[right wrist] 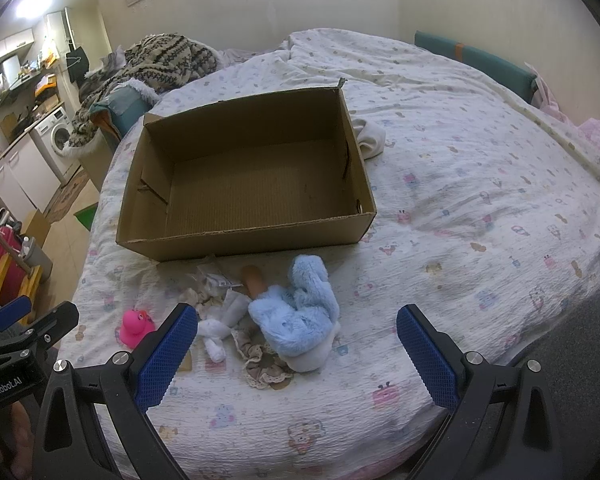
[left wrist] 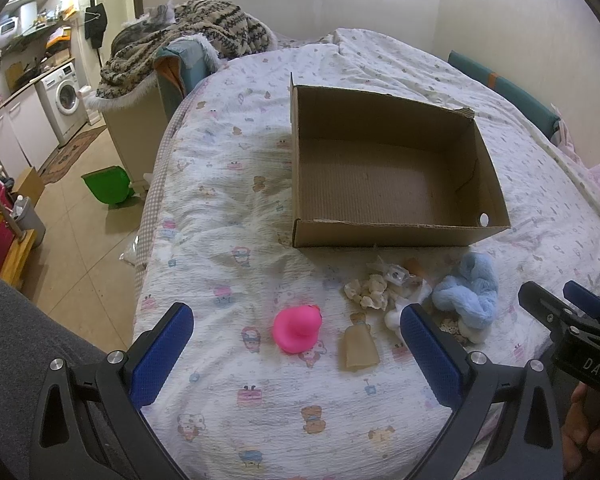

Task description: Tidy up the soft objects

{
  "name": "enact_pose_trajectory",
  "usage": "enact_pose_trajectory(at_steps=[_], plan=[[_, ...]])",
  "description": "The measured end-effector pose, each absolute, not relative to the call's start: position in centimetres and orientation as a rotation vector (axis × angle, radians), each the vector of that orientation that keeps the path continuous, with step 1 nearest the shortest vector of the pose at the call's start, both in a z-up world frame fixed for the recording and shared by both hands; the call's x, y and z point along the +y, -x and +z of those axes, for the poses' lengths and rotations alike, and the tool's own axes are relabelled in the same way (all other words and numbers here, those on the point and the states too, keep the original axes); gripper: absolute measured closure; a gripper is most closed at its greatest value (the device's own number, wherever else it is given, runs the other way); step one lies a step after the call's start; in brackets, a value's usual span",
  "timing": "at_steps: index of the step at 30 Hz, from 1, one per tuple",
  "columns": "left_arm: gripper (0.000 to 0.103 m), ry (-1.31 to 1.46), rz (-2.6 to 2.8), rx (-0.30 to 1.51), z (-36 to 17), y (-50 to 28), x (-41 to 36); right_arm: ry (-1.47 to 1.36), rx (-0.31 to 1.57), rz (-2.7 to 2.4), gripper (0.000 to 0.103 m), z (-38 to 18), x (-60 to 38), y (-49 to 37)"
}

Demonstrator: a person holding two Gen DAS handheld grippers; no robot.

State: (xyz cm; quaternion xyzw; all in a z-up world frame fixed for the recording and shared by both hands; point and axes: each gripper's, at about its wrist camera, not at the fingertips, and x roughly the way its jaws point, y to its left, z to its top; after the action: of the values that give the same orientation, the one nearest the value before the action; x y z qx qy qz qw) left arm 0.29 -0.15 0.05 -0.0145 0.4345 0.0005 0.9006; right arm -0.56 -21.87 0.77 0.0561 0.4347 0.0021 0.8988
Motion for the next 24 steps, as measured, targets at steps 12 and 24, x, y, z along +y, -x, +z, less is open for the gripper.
enact_pose_trajectory(at_steps=[12, 24], plan=[[0.0, 0.03, 0.001, 0.898, 0.0, -0.33, -0.25, -0.117, 0.901, 0.005, 0.0, 0.74, -21.82, 0.54], [0.0, 0.03, 0.001, 0.9, -0.01, -0.34, -0.24, -0.117, 0.903, 0.003, 0.0, 0.67, -21.75, 0.51]])
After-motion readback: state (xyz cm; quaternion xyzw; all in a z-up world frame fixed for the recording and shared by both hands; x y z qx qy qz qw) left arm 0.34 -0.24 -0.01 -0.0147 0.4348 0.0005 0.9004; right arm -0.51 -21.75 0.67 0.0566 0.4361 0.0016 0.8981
